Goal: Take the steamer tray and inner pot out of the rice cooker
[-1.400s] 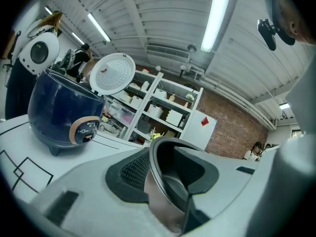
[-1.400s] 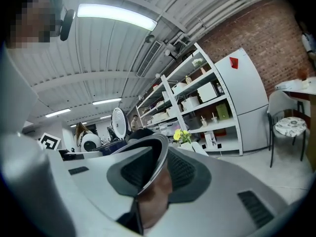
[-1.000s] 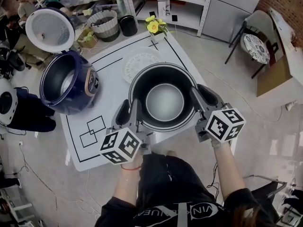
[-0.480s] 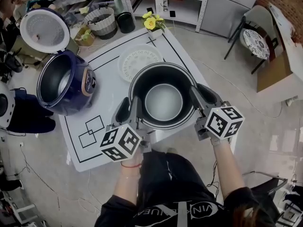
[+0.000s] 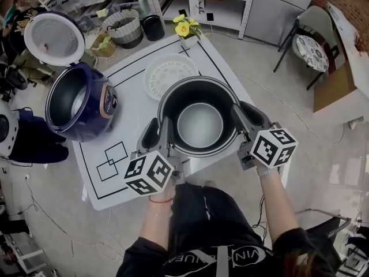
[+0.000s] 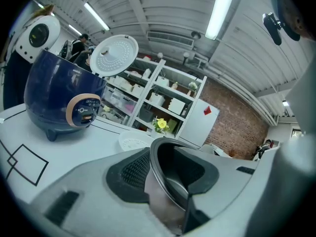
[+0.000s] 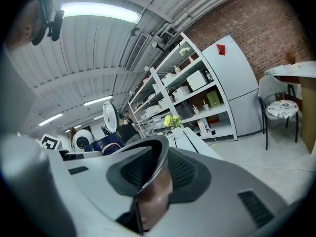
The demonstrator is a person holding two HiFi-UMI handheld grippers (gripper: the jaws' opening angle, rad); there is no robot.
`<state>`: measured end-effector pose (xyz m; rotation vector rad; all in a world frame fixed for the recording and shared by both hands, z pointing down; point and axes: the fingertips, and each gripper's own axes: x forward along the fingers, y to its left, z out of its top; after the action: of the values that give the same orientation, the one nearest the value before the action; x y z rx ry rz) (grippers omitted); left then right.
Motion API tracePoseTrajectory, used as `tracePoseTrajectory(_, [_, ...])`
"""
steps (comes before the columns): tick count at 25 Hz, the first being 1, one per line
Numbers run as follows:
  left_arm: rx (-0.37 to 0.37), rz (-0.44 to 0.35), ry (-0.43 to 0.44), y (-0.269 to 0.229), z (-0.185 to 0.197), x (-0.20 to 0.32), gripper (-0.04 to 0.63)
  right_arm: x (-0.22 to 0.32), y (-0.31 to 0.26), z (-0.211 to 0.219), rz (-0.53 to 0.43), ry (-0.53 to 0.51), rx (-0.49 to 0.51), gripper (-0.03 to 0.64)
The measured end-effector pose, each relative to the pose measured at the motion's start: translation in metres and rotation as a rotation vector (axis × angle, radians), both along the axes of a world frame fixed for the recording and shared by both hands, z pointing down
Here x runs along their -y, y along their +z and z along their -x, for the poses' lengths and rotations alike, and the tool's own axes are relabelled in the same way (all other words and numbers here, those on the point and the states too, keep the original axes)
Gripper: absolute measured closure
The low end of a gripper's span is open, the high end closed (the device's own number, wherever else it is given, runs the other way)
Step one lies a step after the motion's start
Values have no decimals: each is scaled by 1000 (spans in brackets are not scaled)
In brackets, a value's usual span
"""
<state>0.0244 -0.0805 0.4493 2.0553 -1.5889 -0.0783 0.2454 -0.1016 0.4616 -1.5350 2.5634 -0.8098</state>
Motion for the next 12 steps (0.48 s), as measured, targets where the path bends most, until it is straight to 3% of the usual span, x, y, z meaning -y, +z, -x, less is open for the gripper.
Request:
tracePoseTrajectory(7, [-34, 1, 16, 1, 0, -2, 462, -1, -3, 1, -41, -35, -109, 508])
tracePoseTrajectory(12, [26, -47, 39, -10, 2, -2, 462, 3, -14, 1, -82, -44, -142, 508])
